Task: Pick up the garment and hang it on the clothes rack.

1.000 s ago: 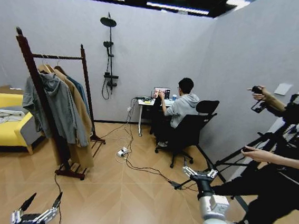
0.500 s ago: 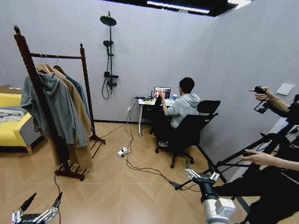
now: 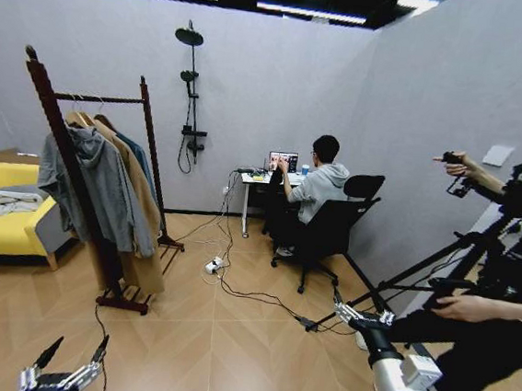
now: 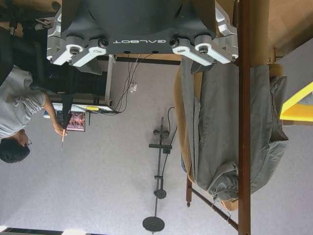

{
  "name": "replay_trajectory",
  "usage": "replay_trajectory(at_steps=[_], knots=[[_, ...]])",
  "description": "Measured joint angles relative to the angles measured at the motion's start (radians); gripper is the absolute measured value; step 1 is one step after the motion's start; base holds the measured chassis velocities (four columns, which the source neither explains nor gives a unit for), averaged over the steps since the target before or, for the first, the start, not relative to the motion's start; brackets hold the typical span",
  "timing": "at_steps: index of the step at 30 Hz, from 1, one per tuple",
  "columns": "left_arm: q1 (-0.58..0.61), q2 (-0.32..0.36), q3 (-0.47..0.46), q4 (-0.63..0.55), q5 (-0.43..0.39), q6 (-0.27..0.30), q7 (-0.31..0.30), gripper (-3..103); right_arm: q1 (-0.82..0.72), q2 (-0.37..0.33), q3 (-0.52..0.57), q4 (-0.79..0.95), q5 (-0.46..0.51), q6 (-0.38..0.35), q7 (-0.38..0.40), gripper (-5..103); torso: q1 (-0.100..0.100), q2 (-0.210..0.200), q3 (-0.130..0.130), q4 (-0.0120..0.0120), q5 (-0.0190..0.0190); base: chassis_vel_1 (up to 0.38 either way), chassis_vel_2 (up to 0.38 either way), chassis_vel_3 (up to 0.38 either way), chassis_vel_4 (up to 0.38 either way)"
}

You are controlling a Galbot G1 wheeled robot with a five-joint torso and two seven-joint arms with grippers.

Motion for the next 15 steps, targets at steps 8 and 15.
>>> replay_trajectory(at_steps=[8, 15], knots=[[0.000, 0.000, 0.000, 0.000, 0.000, 0.000, 0.000, 100, 0.000, 0.000, -0.001, 0.000, -0.002, 0.000, 0.000, 100, 0.000, 0.000, 0.000, 0.0000, 0.0000, 0.000, 0.000, 0.000, 0.000], [0.000, 0.000, 0.000, 0.000, 0.000, 0.000, 0.000, 100, 0.001, 0.000, -0.002, -0.001, -0.003, 0.000, 0.000, 100, 0.000, 0.000, 0.000, 0.0000, 0.0000, 0.000, 0.000, 0.000, 0.000]])
